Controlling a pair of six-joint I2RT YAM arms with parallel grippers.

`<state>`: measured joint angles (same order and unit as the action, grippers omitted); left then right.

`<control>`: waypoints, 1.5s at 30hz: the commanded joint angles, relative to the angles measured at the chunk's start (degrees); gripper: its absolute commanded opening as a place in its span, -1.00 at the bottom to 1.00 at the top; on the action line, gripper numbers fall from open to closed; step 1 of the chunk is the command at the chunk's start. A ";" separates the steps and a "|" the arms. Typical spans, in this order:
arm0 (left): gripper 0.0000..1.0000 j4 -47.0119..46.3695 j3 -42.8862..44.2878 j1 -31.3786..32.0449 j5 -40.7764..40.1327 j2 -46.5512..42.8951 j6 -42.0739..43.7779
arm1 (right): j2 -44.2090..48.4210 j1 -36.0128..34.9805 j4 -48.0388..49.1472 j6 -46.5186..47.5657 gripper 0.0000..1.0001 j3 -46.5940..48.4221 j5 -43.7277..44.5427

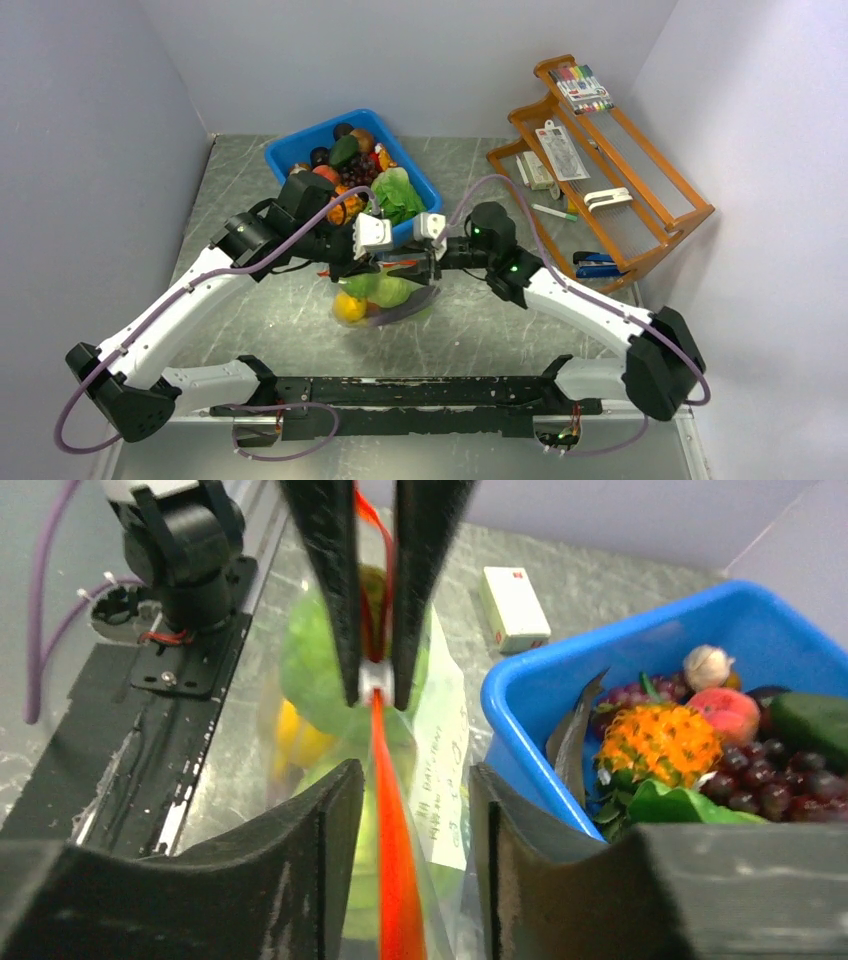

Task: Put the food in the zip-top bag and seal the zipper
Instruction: Zip the zipper food storage bag at the center of the board.

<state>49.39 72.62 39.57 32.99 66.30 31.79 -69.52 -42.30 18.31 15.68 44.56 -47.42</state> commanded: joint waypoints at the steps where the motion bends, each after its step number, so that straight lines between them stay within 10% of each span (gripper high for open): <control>1: -0.86 -3.29 0.46 -0.11 2.53 -2.08 0.07 | -4.22 -1.10 -2.15 2.79 -0.34 3.48 2.39; 4: -0.86 -1.96 0.85 -0.13 1.48 -2.38 -0.40 | -2.86 -1.05 1.98 0.77 -1.00 0.82 5.50; 29: -0.86 1.21 -5.94 -0.12 -8.65 -11.91 -8.09 | 5.08 12.16 7.28 -6.15 -1.00 -10.93 10.90; 45: -0.86 -4.02 -7.64 -0.16 -6.93 -16.11 -9.47 | 13.79 12.44 -5.67 -9.62 -1.00 -7.30 10.46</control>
<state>45.23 65.71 39.59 23.81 53.19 24.18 -61.08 -32.05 19.84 8.56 34.76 -41.10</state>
